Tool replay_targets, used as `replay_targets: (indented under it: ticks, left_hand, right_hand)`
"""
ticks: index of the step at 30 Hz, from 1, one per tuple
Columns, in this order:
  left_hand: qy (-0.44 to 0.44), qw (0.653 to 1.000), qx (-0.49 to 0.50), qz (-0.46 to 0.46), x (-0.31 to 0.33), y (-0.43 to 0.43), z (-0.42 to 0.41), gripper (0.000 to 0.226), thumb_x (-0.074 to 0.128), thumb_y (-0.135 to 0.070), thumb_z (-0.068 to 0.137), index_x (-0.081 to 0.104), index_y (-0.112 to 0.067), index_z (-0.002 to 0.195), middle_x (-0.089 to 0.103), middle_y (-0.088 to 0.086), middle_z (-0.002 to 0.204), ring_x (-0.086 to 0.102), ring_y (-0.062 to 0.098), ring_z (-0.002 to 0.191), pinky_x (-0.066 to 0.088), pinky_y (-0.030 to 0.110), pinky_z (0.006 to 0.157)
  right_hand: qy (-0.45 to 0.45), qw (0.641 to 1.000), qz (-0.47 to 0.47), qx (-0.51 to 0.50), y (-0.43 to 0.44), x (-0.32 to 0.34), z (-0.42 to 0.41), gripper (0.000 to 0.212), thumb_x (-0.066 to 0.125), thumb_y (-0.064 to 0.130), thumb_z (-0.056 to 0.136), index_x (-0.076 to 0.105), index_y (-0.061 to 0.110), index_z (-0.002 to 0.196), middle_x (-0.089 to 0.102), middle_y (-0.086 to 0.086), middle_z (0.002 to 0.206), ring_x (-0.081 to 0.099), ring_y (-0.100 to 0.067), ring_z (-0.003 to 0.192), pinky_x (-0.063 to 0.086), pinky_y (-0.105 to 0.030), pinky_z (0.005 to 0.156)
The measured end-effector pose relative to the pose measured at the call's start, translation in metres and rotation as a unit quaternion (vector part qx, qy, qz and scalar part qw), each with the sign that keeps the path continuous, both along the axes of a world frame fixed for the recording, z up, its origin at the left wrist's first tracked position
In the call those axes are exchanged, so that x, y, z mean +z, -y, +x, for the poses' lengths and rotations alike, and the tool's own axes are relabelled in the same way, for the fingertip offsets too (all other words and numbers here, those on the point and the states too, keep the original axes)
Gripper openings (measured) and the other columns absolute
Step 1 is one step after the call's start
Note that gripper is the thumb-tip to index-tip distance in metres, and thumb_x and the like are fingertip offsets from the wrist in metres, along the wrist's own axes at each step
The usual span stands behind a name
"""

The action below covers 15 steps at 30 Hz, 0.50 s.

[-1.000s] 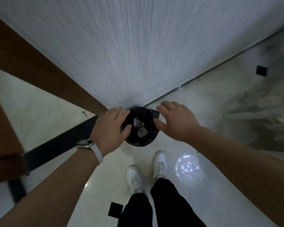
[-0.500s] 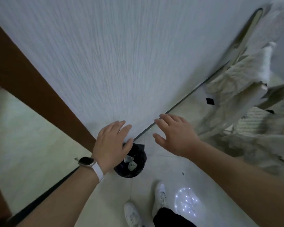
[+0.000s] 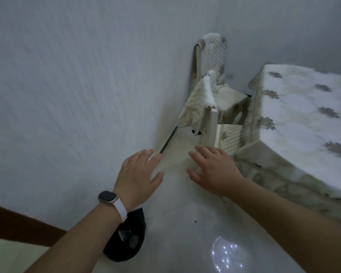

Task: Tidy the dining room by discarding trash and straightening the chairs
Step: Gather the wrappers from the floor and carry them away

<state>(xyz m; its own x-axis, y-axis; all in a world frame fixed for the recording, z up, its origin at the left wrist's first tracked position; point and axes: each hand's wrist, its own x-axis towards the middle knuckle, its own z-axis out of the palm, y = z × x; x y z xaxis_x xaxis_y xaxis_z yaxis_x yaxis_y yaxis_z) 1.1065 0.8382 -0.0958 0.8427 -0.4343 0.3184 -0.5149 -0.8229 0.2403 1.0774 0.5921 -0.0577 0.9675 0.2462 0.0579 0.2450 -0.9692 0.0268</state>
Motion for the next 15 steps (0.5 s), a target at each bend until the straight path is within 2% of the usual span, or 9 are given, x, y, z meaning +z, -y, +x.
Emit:
replay_targets:
  ticks: [7, 12, 15]
  left_hand:
    - [0.021, 0.995, -0.099, 0.01, 0.037, 0.132, -0.001, 0.045, 0.049, -0.045, 0.092, 0.06, -0.017, 0.124, 0.06, 0.007, 0.127, 0.058, 0.029, 0.113, 0.049, 0.042, 0.09]
    - [0.06, 0.983, -0.173, 0.012, 0.054, 0.243, -0.005, 0.047, 0.05, -0.045, 0.09, 0.062, -0.016, 0.124, 0.061, 0.008, 0.126, 0.058, 0.029, 0.114, 0.048, 0.042, 0.09]
    - [0.064, 0.972, -0.225, 0.006, 0.057, 0.308, -0.015, 0.045, 0.053, -0.044, 0.09, 0.062, -0.016, 0.125, 0.061, 0.009, 0.127, 0.057, 0.031, 0.115, 0.049, 0.045, 0.092]
  right_hand:
    - [0.037, 0.997, -0.007, -0.073, 0.136, 0.024, -0.04, 0.057, 0.039, 0.057, 0.086, 0.063, 0.018, 0.121, 0.063, -0.007, 0.124, 0.059, -0.029, 0.114, 0.048, -0.04, 0.093]
    - [0.068, 0.99, 0.001, -0.12, 0.231, 0.032, -0.082, 0.053, 0.041, 0.056, 0.089, 0.059, 0.019, 0.122, 0.061, -0.005, 0.124, 0.057, -0.027, 0.114, 0.047, -0.04, 0.095]
    - [0.087, 0.983, 0.006, -0.162, 0.28, 0.032, -0.117, 0.053, 0.042, 0.052, 0.086, 0.061, 0.016, 0.118, 0.063, -0.007, 0.119, 0.058, -0.029, 0.108, 0.048, -0.04, 0.09]
